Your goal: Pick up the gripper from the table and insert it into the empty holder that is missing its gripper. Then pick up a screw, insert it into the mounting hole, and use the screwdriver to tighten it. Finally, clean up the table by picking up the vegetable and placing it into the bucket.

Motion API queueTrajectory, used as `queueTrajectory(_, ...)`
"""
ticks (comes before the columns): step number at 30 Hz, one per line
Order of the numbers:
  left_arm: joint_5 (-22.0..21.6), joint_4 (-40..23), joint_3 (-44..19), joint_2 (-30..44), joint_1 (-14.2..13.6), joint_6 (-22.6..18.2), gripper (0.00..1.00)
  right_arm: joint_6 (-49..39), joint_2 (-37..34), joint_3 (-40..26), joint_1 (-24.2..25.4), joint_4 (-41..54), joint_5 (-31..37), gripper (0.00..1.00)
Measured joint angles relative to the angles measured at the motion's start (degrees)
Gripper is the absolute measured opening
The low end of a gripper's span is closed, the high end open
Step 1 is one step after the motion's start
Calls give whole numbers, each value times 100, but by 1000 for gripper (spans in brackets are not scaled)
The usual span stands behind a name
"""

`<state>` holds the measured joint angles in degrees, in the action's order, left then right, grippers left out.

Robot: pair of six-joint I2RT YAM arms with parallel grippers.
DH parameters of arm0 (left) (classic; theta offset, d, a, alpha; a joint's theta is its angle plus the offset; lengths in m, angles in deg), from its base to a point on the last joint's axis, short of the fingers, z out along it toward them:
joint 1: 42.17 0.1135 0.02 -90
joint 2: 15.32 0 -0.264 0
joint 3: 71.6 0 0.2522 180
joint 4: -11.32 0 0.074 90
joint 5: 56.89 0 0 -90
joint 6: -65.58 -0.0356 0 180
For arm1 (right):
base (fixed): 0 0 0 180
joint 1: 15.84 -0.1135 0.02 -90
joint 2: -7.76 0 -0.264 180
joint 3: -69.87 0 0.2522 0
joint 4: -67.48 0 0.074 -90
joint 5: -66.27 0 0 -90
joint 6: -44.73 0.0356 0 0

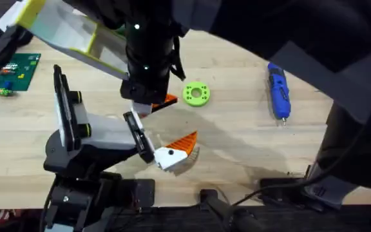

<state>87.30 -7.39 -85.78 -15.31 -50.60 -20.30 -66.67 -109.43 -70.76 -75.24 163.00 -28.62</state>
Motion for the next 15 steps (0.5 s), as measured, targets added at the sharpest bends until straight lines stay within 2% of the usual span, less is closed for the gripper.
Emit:
queueTrajectory(5,9,0,0,0,0,-5,986,-47,0,9,26,12,63,881)
queueTrajectory(6,17,0,0,0,0,-5,986,-75,0,9,58,15,75,955)
queueTrajectory(8,17,0,0,0,0,-5,986,-95,0,9,96,11,68,994)
queueTrajectory(15,24,0,0,0,0,-7,986,-97,0,9,92,11,71,995)
